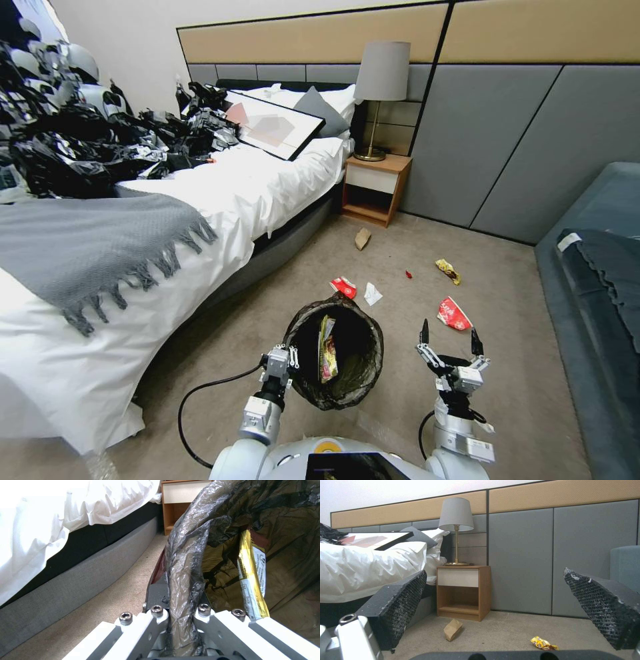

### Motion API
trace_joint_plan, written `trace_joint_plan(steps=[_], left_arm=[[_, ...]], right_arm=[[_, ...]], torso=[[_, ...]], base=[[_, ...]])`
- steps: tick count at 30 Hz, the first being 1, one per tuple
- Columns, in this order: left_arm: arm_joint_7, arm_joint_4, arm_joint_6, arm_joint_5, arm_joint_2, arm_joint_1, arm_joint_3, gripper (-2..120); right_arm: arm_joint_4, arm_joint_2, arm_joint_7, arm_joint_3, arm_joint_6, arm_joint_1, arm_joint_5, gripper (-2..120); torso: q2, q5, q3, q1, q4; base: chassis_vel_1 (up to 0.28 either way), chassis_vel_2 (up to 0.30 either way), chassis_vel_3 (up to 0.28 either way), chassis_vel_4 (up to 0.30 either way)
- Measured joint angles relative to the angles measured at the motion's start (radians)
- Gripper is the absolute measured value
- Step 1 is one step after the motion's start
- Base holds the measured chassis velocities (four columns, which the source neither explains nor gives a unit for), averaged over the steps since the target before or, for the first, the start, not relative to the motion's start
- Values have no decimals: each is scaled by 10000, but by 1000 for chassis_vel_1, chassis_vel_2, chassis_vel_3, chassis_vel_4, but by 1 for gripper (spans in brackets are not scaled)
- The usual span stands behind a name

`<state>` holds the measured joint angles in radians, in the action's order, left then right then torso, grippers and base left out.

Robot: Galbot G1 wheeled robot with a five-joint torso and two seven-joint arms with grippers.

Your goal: Pick up the trash bin, then pick up the garbage from the floor and place it into the trash bin.

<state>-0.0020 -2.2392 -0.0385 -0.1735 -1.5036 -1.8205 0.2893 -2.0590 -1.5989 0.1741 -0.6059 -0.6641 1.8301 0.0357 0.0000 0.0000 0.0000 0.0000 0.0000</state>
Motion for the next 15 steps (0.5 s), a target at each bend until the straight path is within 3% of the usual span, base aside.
trace_joint_plan(steps=[8,15], left_arm=[[19,0,2,-25,-12,11,-36,1],[7,5,56,-19,-17,18,51,1]], right_arm=[[27,-6,-2,-49,35,-63,-6,100],[142,-28,13,-115,109,-149,-31,100]], torso=[[0,0,0,0,0],[0,0,0,0,-1]], base=[[0,0,0,0],[-90,97,96,-87]])
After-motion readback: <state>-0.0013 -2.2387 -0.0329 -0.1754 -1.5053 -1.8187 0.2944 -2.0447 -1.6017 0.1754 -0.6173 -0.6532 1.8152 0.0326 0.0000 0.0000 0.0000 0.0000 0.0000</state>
